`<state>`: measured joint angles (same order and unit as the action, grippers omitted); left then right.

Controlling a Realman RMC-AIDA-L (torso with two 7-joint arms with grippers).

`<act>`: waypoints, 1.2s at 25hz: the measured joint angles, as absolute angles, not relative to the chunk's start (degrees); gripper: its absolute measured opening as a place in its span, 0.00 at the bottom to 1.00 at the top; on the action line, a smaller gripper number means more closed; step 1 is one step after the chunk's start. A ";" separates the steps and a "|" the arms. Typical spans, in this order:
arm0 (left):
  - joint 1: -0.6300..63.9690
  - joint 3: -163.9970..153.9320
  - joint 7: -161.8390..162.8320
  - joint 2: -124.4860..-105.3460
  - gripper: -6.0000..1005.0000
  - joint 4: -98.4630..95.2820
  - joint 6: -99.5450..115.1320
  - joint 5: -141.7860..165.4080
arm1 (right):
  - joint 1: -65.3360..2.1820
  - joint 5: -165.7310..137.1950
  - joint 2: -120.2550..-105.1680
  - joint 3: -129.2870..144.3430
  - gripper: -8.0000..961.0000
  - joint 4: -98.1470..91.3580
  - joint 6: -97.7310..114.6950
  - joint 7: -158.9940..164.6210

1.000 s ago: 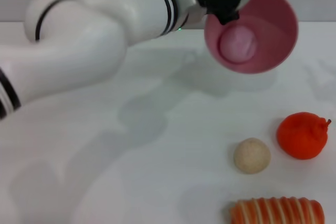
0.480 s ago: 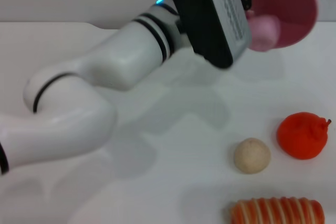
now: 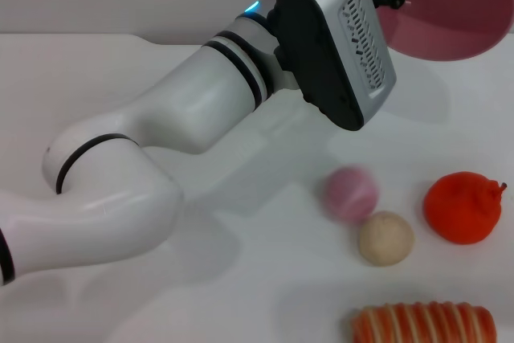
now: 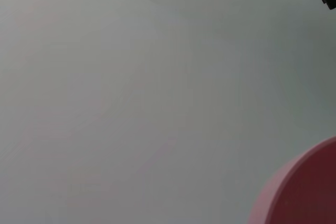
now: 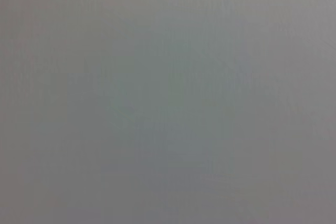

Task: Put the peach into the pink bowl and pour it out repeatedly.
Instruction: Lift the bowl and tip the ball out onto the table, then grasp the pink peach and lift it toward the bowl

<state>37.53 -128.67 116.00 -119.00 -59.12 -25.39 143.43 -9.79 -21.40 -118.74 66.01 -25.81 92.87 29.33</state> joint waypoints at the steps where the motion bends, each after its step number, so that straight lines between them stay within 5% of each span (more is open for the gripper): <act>1: 37.53 -128.69 116.01 -119.00 0.05 -59.12 -25.39 143.36 | -9.78 -21.43 -118.74 66.06 0.41 -25.79 92.87 29.32; 9: 40.22 -120.76 120.73 -119.09 0.05 -61.25 -8.25 132.86 | -10.05 -25.15 -118.73 66.35 0.41 -26.29 92.68 30.21; 15: 49.31 -97.50 126.77 -118.62 0.05 -57.04 23.21 124.75 | -11.02 -35.71 -118.07 66.01 0.41 -29.82 91.68 39.29; 19: 55.09 -81.89 134.01 -118.18 0.05 -51.98 41.56 130.89 | -10.97 -52.95 -117.68 65.63 0.41 -41.79 88.94 53.56; 25: 55.16 -73.59 141.72 -117.57 0.05 -54.14 52.82 142.32 | -13.17 -83.99 -118.02 65.49 0.41 -67.97 87.01 86.42; 30: 53.41 -70.99 142.69 -117.39 0.05 -54.35 56.48 146.08 | -21.32 -111.75 -118.21 65.82 0.41 -84.75 91.77 117.66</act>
